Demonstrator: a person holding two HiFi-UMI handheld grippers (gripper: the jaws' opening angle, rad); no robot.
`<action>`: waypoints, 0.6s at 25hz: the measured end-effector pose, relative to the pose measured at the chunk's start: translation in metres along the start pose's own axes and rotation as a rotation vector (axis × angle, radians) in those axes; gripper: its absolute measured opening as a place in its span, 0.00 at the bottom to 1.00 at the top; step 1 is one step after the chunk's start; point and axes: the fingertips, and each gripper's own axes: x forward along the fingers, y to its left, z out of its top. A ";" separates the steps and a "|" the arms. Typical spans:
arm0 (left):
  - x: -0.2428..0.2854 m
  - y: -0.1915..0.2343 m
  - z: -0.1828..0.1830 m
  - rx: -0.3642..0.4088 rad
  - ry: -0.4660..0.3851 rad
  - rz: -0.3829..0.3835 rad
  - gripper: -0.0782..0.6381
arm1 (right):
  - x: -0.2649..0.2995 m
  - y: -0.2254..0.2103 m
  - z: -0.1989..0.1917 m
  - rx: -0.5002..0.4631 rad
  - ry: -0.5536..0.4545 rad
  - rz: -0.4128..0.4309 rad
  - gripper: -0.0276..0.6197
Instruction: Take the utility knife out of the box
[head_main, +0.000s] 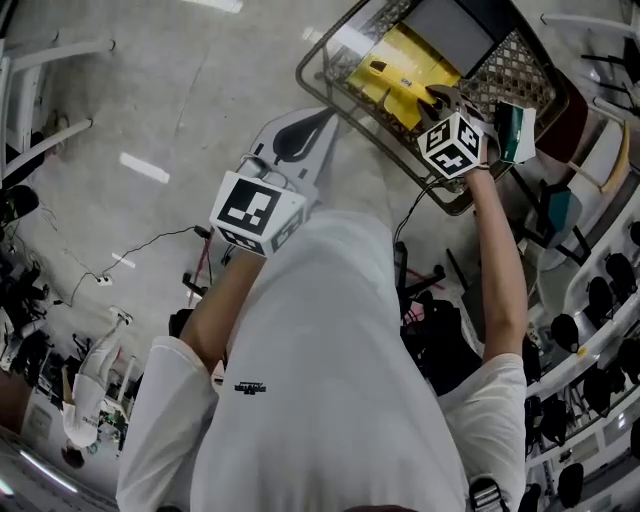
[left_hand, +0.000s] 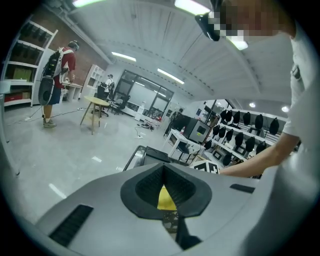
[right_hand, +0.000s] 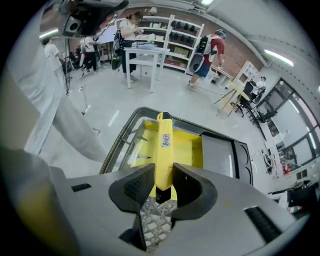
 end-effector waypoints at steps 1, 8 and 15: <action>-0.003 -0.003 0.002 0.003 -0.002 -0.002 0.11 | -0.008 0.000 0.003 0.026 -0.019 -0.013 0.21; -0.016 -0.008 0.022 0.041 -0.047 -0.020 0.11 | -0.069 -0.012 0.038 0.149 -0.152 -0.139 0.21; -0.030 -0.018 0.040 0.069 -0.091 -0.029 0.11 | -0.137 -0.019 0.069 0.243 -0.301 -0.257 0.21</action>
